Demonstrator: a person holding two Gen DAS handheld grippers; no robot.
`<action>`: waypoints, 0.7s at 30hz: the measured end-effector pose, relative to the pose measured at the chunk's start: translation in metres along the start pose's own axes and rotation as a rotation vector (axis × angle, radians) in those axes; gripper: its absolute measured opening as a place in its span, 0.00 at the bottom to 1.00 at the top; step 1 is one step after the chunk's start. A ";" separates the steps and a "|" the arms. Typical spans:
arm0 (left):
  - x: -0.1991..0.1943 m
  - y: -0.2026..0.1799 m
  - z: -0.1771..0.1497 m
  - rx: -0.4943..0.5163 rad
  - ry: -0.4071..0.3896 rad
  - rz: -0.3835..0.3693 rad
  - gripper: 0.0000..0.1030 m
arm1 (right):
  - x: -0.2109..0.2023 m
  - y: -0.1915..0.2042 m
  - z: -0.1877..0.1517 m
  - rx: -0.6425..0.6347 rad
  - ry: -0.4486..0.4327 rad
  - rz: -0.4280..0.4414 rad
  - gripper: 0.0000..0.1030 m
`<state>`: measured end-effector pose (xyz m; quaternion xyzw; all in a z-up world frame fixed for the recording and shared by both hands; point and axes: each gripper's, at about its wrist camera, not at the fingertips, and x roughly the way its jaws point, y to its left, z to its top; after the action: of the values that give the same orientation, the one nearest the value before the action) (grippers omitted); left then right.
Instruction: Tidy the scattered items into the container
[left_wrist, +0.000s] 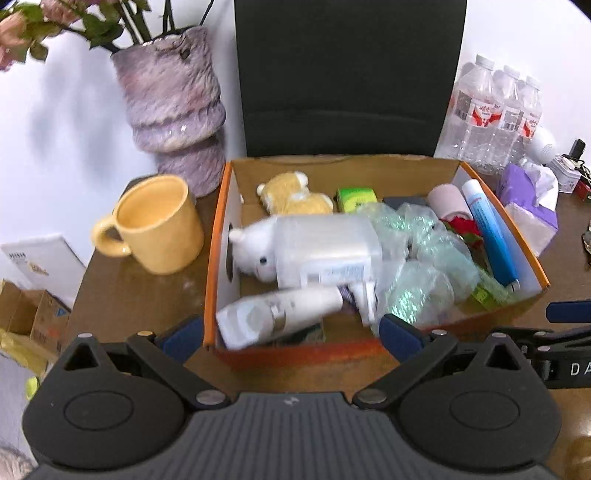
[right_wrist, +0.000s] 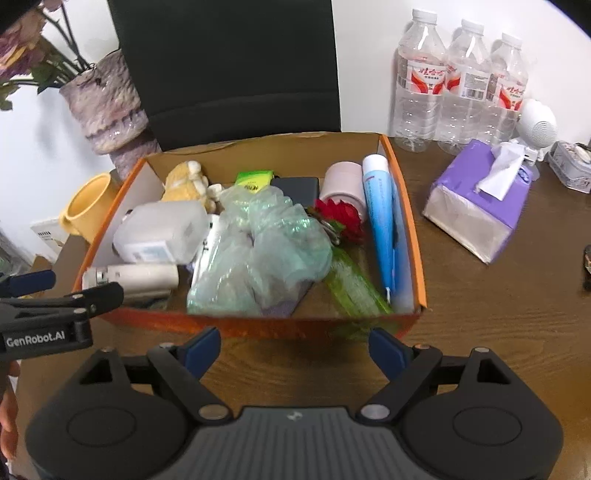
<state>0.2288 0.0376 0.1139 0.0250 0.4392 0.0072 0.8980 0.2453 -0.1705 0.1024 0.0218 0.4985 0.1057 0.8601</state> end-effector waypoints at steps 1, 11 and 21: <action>-0.003 0.000 -0.002 0.000 0.003 0.004 1.00 | -0.003 0.001 -0.003 -0.004 0.002 -0.003 0.84; -0.035 -0.004 -0.026 -0.025 0.002 -0.010 1.00 | -0.028 0.007 -0.028 -0.036 -0.014 -0.010 0.84; -0.075 -0.014 -0.064 -0.023 -0.050 -0.043 1.00 | -0.058 0.010 -0.070 -0.050 -0.068 -0.004 0.85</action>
<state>0.1322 0.0233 0.1333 0.0055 0.4171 -0.0077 0.9088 0.1555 -0.1776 0.1187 0.0031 0.4661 0.1154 0.8772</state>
